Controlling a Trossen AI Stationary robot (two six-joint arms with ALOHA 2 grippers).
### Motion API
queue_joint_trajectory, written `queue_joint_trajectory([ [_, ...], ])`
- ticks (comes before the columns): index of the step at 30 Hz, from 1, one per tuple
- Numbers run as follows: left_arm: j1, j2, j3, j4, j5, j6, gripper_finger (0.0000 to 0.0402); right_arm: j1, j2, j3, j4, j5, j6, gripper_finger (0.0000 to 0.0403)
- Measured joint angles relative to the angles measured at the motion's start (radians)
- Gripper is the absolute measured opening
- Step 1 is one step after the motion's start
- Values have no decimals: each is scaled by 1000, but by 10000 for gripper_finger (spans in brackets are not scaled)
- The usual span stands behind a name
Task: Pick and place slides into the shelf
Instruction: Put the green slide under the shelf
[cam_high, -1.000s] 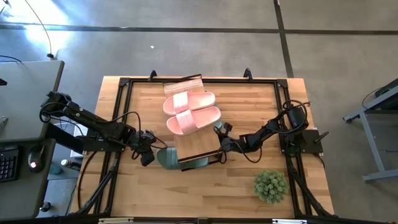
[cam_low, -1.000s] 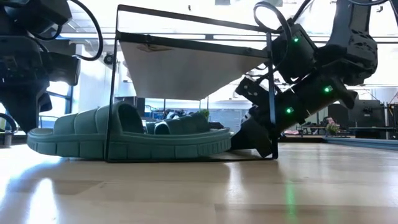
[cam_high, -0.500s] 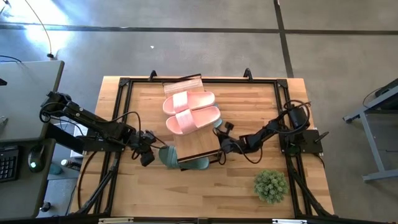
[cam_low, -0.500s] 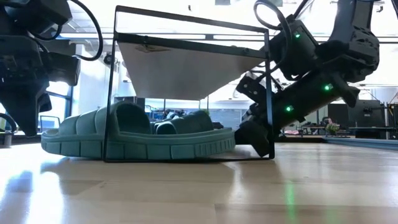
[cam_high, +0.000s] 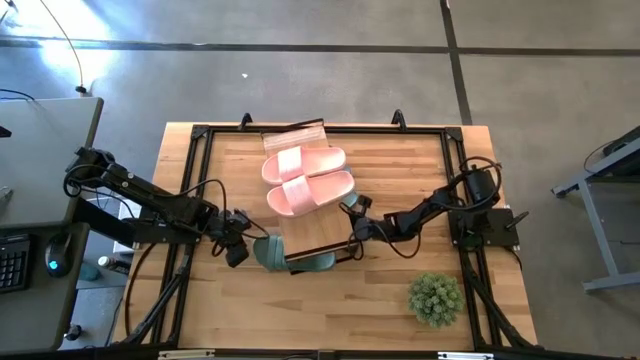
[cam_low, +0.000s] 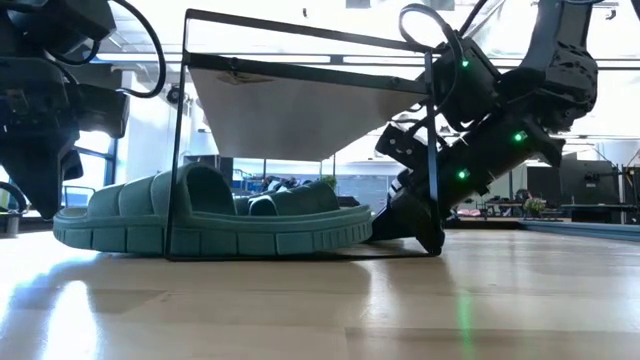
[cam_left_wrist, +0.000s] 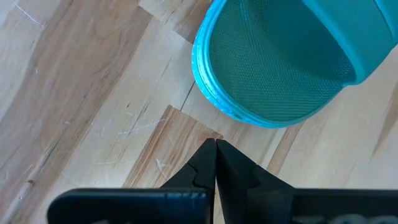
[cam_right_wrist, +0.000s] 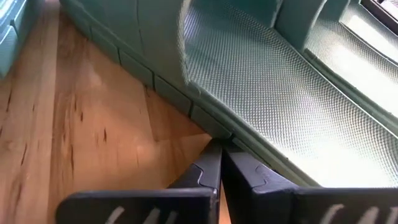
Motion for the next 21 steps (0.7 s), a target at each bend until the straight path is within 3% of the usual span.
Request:
queue_joint_trajectory([
  [21,0,0,0,-2,0,0,0,-22,-44,2,-109,-61,-89,0],
])
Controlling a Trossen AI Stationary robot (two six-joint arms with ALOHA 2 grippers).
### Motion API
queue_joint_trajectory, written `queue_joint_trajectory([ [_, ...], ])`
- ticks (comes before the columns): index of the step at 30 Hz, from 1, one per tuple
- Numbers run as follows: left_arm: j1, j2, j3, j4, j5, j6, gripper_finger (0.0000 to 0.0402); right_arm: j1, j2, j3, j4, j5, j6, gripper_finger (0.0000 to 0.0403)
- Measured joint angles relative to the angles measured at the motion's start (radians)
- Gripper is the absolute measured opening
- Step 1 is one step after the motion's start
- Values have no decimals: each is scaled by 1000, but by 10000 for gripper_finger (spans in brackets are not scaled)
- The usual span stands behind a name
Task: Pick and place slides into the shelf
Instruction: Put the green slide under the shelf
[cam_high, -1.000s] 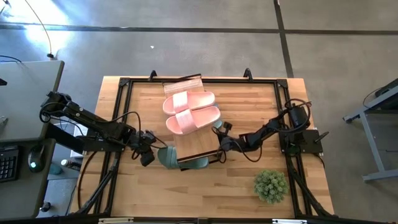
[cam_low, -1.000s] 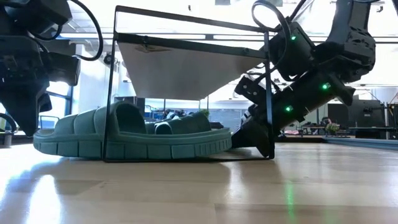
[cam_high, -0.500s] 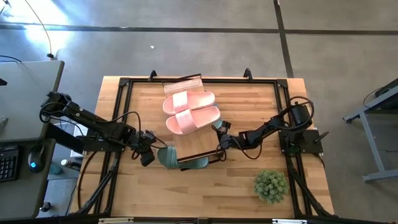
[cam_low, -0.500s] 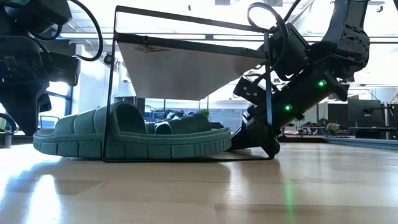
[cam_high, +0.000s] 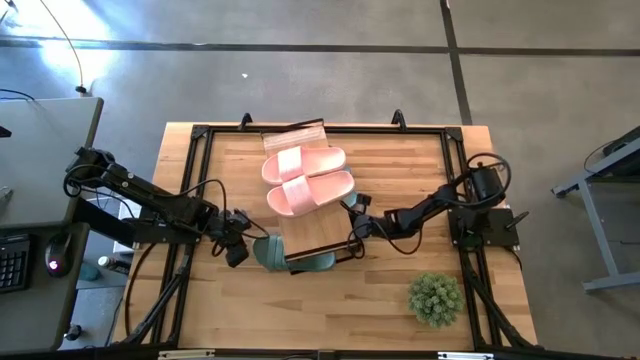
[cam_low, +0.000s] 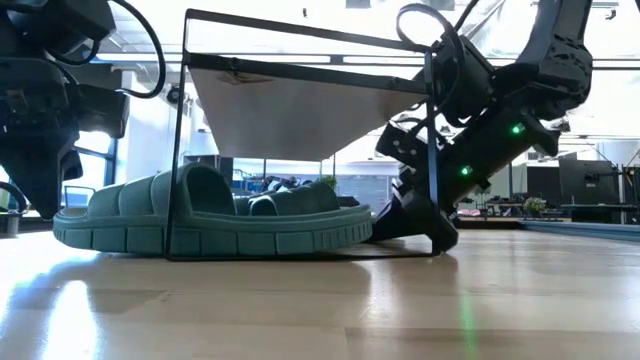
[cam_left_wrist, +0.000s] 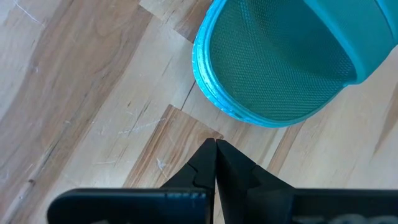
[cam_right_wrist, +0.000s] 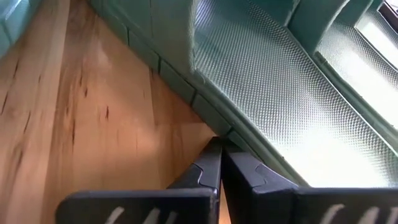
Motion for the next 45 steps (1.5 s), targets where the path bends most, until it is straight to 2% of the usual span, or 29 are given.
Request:
queue_joint_trajectory([
  [7,0,0,0,0,0,5,0,-8,-66,0,-135,-14,-94,0],
  [18,0,0,0,-2,0,7,0,5,-101,0,-230,-25,-155,0],
  [21,0,0,0,-2,0,7,0,15,-144,-2,-324,7,-154,0],
  [28,0,0,0,3,0,7,0,16,-265,-8,-564,-12,-108,0],
  [32,0,0,0,21,0,7,0,20,-375,-14,-714,-52,-43,0],
  [37,0,0,0,24,0,7,0,20,-581,-11,-876,-133,35,0],
  [41,0,0,0,29,0,15,0,15,-781,-21,-887,-223,76,0],
  [45,0,0,0,30,0,15,0,-43,-1035,-126,-845,-270,185,0],
])
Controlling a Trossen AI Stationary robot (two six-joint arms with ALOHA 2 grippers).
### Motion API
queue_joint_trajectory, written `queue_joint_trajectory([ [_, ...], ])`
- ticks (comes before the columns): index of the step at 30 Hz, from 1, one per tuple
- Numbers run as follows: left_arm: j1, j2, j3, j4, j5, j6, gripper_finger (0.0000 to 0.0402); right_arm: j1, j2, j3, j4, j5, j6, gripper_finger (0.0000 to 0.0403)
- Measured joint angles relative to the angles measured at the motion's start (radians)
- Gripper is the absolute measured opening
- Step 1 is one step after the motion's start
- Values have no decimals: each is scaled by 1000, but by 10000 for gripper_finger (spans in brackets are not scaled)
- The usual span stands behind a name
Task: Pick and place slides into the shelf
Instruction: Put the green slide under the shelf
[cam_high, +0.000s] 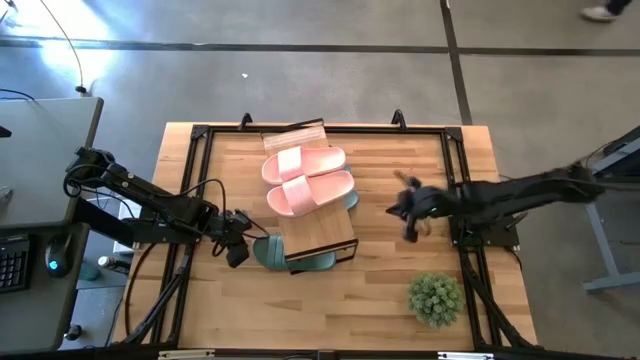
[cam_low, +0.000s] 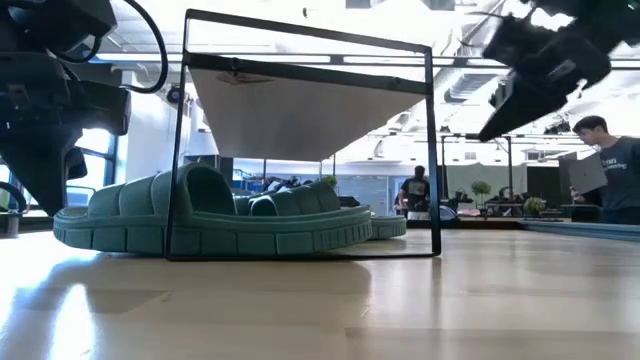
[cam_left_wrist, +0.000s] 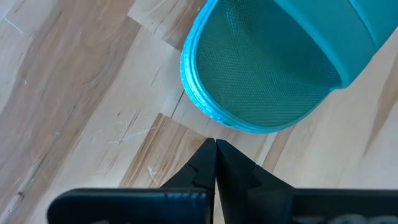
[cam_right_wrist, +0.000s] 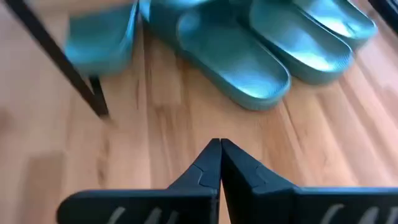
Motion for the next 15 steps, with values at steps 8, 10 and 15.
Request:
queue_joint_trajectory([
  [8,0,0,0,52,0,24,0,-200,-349,-263,157,-276,508,0],
  [10,0,0,0,69,0,27,0,-237,-349,-295,152,-279,621,0],
  [15,0,0,0,70,0,27,0,-321,-267,-294,171,-385,671,0],
])
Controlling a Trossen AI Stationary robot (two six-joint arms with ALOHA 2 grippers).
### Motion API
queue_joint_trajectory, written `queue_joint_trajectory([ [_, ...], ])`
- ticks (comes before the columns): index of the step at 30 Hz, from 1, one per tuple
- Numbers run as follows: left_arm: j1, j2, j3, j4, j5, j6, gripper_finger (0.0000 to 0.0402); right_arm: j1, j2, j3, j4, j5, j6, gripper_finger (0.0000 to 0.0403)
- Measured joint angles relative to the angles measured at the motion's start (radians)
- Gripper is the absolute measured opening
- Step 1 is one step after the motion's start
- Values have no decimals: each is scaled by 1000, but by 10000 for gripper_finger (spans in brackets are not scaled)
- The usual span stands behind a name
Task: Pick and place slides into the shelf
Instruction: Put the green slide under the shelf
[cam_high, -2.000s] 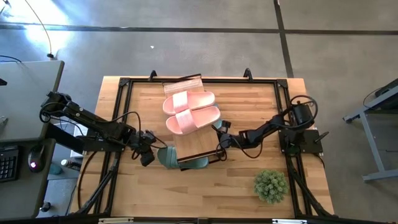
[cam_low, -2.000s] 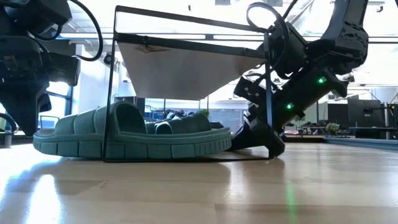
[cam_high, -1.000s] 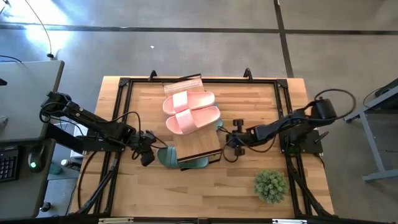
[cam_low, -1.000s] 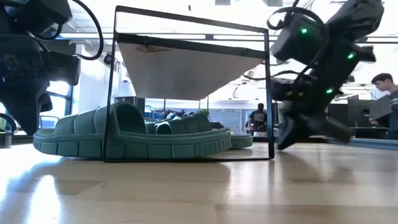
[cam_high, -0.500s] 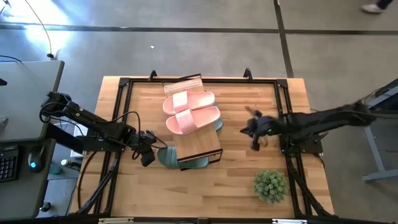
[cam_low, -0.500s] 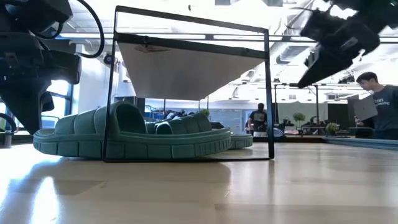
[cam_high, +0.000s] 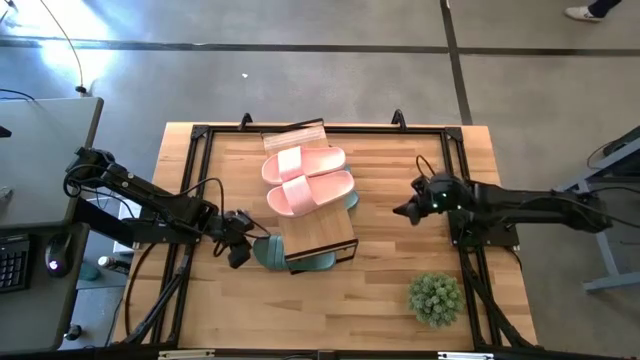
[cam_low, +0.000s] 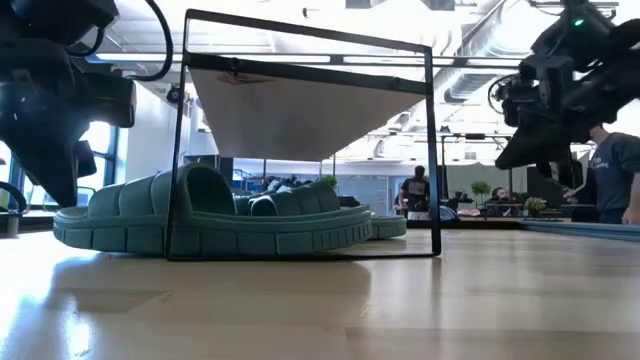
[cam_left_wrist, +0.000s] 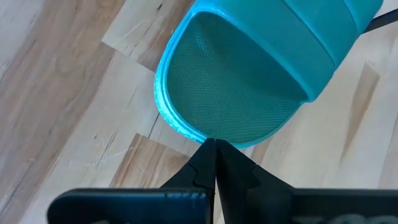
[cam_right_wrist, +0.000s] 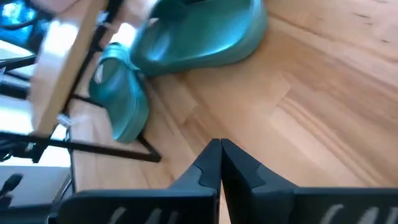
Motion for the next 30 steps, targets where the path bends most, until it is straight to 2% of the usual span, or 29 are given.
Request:
queue_joint_trajectory([
  [6,0,0,0,8,1,-8,0,-114,232,37,76,-116,-30,0],
  [9,0,0,0,21,16,0,0,-158,384,39,230,-227,-32,0],
  [13,0,0,0,32,18,0,0,-252,568,41,525,-427,24,0],
  [18,0,0,0,32,25,0,0,-365,713,49,565,-398,53,0],
  [30,0,0,0,31,25,0,0,-339,956,281,467,-279,-7,0],
])
